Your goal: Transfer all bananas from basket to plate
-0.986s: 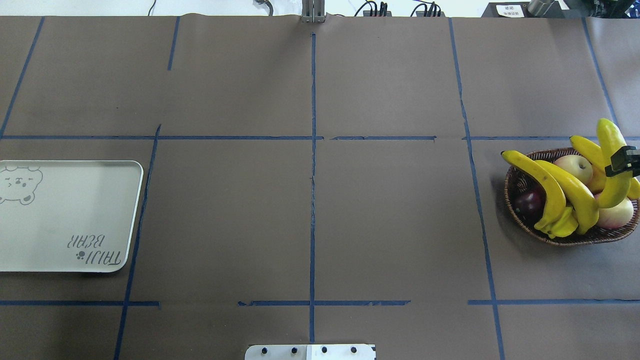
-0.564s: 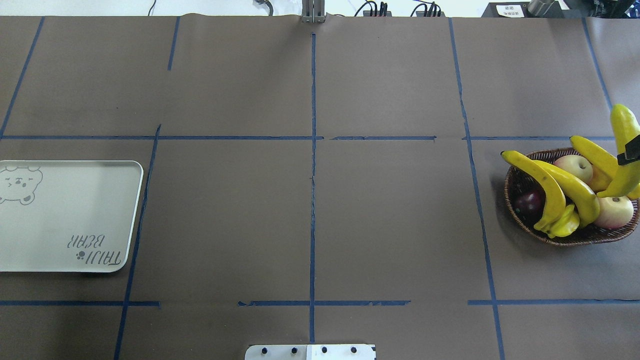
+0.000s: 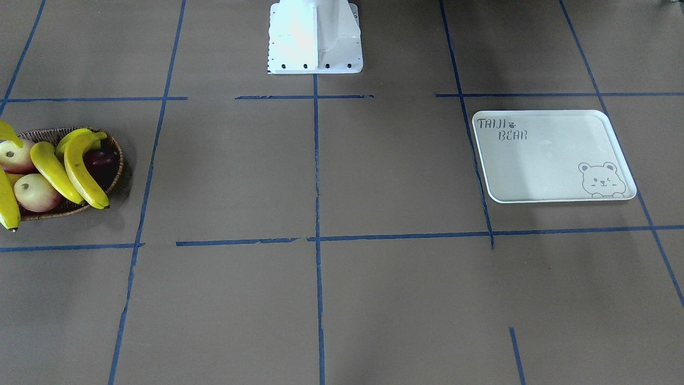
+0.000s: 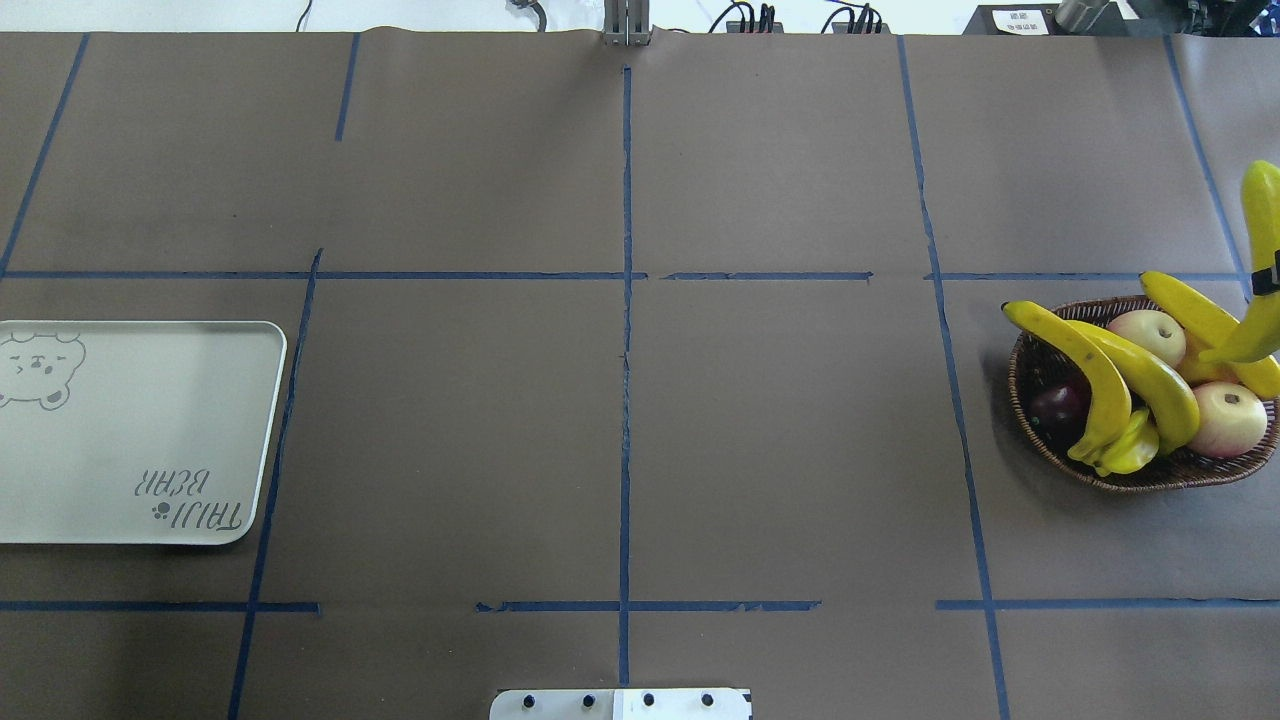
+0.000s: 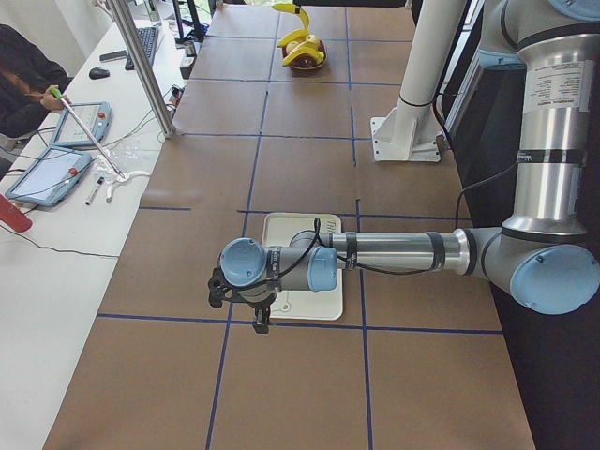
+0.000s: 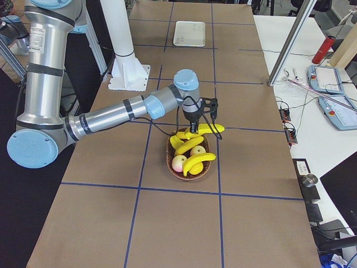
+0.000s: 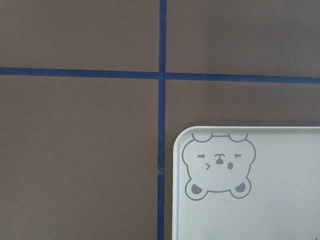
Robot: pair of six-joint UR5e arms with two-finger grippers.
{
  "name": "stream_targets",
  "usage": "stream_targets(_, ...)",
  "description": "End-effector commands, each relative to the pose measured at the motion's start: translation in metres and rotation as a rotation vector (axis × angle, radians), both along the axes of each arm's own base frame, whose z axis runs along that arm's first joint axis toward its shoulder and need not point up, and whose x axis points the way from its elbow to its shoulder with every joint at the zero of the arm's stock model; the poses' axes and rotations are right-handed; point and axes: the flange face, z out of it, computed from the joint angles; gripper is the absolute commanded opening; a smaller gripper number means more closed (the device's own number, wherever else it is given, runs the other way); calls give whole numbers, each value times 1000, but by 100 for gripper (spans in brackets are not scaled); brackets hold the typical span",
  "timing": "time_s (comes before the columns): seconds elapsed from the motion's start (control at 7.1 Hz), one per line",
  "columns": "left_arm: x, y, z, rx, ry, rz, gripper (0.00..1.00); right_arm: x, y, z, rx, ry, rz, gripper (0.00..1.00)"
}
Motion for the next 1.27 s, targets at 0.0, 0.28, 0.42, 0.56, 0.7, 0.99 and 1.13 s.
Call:
stream_targets(0.0,1,-4,-7,15,2,2,100,-4,-13,-57,93,-74,-21,0)
stream_targets(0.28,2,-12,-41,83,5,3,100,-33,-29,-109,155,-179,-110,0)
stream_targets(0.42,5,-25,-66,84,23,-27,100,-76,-29,-139,166,-224,-186,0)
stream_targets(0.56,13,-39,-96,64,84,-57,100,-120,-25,-171,134,-269,-223,0)
stream_targets(0.7,27,-51,-126,57,151,-68,100,-167,-16,-203,96,-308,-264,0)
stream_targets(0.99,55,-58,-162,31,223,-131,100,-237,9,-250,77,-334,-281,0)
stream_targets(1.13,76,-58,-183,14,272,-163,100,-270,26,-273,60,-346,-264,0)
